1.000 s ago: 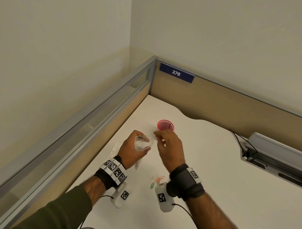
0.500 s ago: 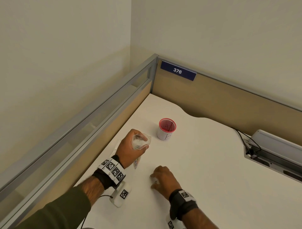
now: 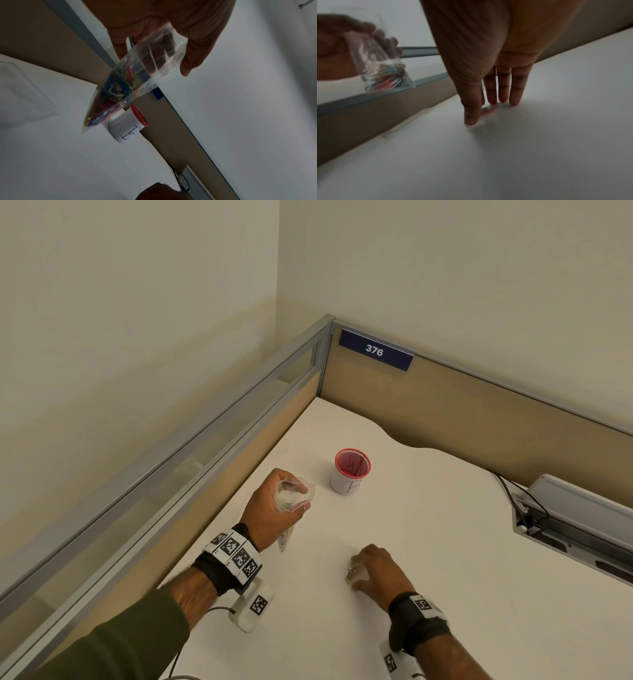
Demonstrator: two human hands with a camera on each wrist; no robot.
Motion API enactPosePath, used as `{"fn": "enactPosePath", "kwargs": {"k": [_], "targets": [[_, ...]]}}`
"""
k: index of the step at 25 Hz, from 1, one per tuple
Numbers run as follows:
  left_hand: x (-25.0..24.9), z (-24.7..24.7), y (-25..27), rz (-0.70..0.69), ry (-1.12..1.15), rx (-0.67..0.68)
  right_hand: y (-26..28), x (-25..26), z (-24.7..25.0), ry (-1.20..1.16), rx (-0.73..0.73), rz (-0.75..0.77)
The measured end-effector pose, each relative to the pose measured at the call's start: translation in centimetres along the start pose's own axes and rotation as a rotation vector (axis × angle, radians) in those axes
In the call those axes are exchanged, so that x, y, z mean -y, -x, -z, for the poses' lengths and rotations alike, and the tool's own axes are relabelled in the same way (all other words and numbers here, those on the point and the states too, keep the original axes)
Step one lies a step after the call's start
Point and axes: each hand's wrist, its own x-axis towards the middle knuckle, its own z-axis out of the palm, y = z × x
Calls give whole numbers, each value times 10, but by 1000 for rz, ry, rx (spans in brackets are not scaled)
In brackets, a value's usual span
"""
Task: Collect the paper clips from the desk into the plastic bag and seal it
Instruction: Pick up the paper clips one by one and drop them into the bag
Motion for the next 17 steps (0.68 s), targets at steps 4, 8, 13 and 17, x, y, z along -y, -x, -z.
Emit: {"fn": "enactPosePath", "kwargs": {"k": [4,8,13,17], "targets": [[-3,-4,0,4,1,7,3,9,-17,115,-22,94],[-2,-3,-2,0,5,14,2,13,-26,194,-65,112],[-2,-3,-3,-2,-3,13,-6,24,-22,261,-71,99],[-2,-1,-4,7,2,10,-14,30,-20,241,-93,56]]}}
